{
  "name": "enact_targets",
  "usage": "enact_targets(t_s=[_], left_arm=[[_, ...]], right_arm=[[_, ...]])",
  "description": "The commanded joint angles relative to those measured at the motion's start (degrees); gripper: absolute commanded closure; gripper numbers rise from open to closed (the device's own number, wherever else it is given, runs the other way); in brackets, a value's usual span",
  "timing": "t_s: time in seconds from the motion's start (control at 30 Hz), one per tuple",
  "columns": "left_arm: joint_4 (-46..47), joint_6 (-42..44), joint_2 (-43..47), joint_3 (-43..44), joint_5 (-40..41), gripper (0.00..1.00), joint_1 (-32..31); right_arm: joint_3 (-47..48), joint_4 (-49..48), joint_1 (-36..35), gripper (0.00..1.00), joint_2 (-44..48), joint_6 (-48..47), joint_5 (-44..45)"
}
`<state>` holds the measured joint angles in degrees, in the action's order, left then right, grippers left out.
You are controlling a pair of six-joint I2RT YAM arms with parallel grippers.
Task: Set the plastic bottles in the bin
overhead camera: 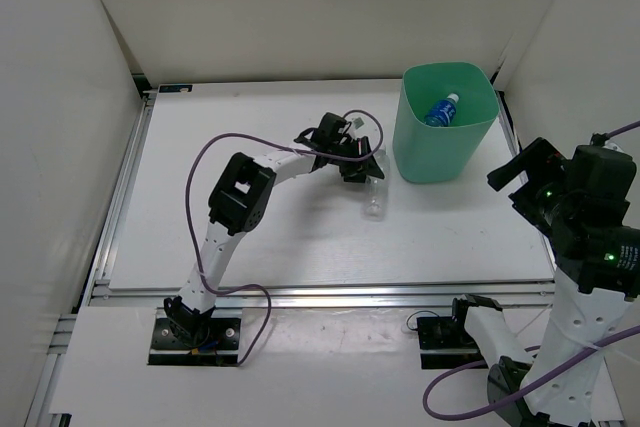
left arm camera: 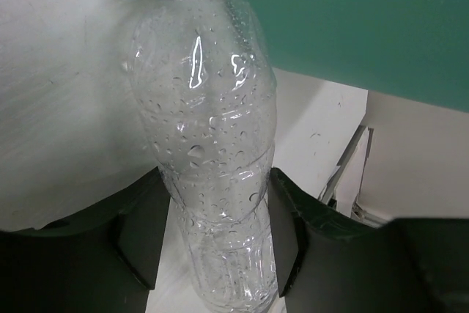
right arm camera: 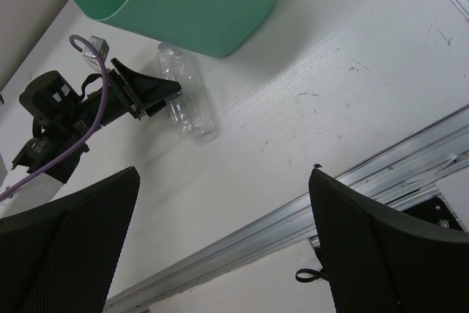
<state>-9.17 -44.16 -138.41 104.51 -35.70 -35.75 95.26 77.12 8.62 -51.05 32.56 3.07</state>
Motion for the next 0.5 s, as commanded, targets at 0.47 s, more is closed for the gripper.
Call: enact_targets(t_s=[0.47], left_arm=[[-2.3, -0.8, 12.0, 24.4, 12.5, 0.68, 13.4]], right_arm=[[-4.9, -2.3, 0.2, 0.0, 1.2, -1.9, -1.4]])
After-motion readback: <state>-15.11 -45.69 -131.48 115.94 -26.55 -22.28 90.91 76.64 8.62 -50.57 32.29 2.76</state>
